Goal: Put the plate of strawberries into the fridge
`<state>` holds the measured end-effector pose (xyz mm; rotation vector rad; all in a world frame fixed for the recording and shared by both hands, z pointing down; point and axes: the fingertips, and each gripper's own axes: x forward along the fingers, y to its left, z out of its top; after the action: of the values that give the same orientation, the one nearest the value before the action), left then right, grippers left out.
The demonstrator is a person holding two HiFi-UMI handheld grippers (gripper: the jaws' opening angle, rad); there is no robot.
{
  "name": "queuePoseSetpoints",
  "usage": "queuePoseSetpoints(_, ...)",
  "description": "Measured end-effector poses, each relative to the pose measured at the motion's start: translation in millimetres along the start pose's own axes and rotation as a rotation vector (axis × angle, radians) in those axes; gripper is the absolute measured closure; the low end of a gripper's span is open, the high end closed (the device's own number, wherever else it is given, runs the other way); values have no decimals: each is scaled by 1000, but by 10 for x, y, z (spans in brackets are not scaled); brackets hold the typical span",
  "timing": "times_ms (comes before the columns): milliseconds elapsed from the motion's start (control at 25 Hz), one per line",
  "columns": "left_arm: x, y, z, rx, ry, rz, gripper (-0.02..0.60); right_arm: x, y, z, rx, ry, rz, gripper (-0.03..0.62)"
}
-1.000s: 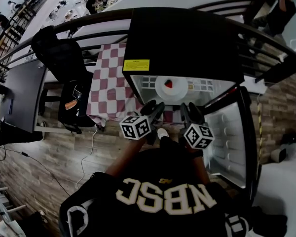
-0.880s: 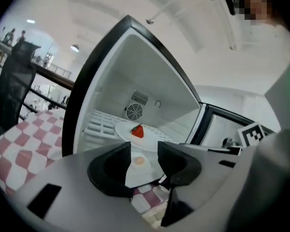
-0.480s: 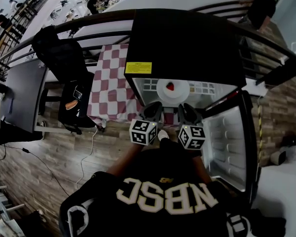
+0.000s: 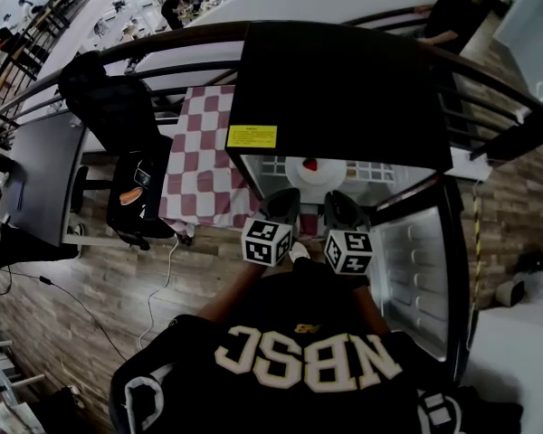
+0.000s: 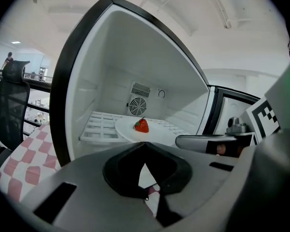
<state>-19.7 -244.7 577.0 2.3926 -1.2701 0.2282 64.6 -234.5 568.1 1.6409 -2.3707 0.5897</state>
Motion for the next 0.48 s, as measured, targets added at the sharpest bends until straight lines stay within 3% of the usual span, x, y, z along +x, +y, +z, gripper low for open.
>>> queuePoseSetpoints(480, 256, 50, 127, -20, 23, 7, 565, 225, -136, 75, 5, 17, 14, 531)
